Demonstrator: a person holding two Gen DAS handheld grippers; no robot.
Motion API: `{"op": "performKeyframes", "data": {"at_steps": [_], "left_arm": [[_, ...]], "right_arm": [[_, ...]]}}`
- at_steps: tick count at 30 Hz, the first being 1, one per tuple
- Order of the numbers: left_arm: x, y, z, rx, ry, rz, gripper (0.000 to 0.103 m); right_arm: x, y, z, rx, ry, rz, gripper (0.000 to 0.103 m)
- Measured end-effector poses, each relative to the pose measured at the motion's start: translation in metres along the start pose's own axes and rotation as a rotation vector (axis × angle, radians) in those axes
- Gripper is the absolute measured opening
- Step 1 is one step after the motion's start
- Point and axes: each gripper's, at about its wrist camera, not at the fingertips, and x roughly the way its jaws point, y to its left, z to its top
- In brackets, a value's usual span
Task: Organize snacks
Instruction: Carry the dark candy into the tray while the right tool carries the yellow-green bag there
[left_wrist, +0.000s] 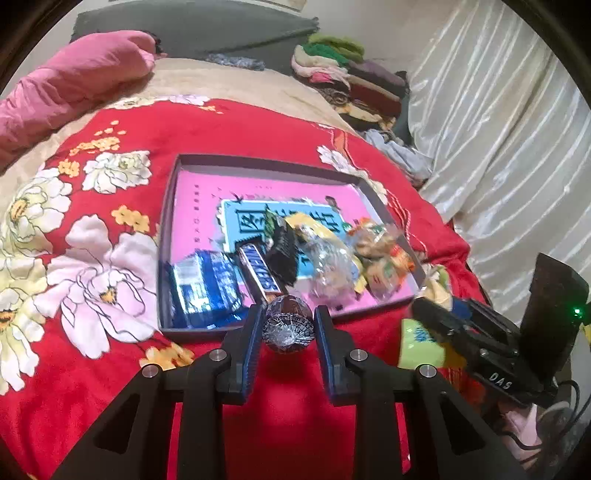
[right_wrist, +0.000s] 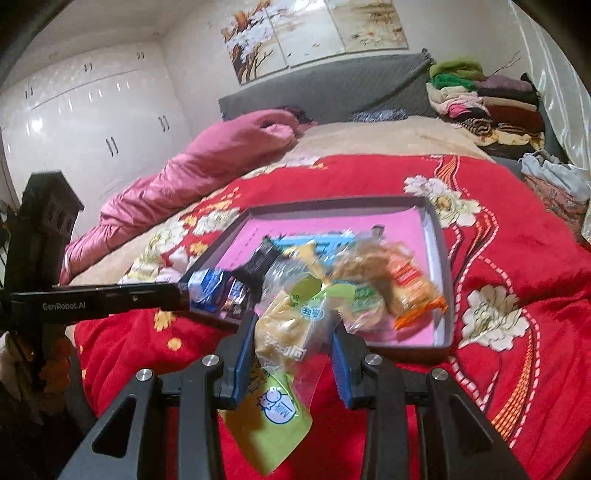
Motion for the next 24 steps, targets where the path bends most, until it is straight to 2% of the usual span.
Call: {"op": "performKeyframes", "data": {"at_steps": [8,15,24], "left_arm": [[0.011,0.004,0.015,-0.007,-0.034,0.04,0.029],[0.027,0.006,0.024,-0.007,-0.043,0.065,0.029],[0.04,0.014,0.028,-0.008,-0.048,0.099,0.029]], "right_arm": [[0.0,-0.02,0.012,0.043,-0.05,-0.032,0.038],[0.008,-0.04,0.019,0.059,-0.05,-0.089,0.038],[0.022,-0.05,0.024,0.005,-0.036,-0.172,0.038]]}}
